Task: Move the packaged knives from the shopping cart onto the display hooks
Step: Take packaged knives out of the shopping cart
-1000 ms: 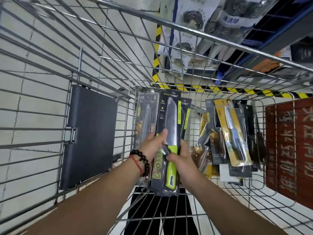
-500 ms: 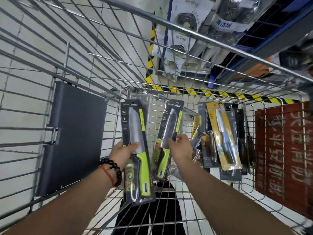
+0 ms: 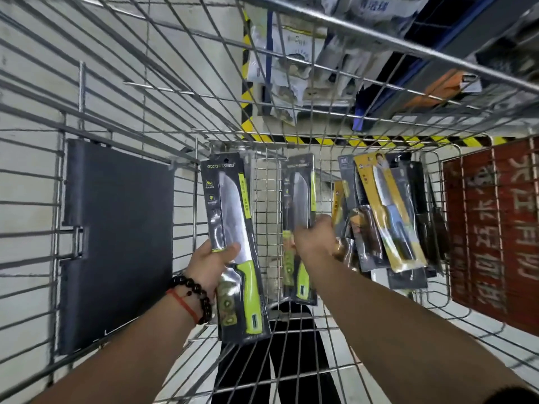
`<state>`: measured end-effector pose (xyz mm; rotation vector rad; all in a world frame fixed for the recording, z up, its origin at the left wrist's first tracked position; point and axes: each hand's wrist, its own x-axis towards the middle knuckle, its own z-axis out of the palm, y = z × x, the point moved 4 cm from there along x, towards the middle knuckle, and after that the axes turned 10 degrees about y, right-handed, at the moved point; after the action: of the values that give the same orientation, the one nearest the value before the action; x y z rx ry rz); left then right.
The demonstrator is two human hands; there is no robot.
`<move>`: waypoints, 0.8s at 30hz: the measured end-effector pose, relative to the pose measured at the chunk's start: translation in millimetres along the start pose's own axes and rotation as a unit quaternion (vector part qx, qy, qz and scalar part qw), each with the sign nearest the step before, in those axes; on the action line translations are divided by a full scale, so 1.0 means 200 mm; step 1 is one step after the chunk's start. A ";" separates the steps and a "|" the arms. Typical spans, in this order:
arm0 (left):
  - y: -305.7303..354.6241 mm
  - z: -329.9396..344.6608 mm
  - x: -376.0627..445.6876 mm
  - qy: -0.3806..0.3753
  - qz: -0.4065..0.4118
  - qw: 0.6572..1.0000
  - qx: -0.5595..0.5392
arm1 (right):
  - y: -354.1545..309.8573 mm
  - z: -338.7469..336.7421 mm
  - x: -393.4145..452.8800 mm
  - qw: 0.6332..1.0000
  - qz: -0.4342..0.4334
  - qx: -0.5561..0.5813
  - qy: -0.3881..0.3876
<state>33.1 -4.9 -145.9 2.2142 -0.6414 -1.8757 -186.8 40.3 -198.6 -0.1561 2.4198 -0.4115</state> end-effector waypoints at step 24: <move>0.06 0.35 -0.11 -0.052 0.028 0.996 0.067 | -0.09 -0.12 -0.28 0.922 0.014 0.293 -0.254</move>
<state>-39.3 3.9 -135.8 2.1617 -0.8617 -1.9843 -159.4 42.6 -141.1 0.0374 1.7058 -0.9341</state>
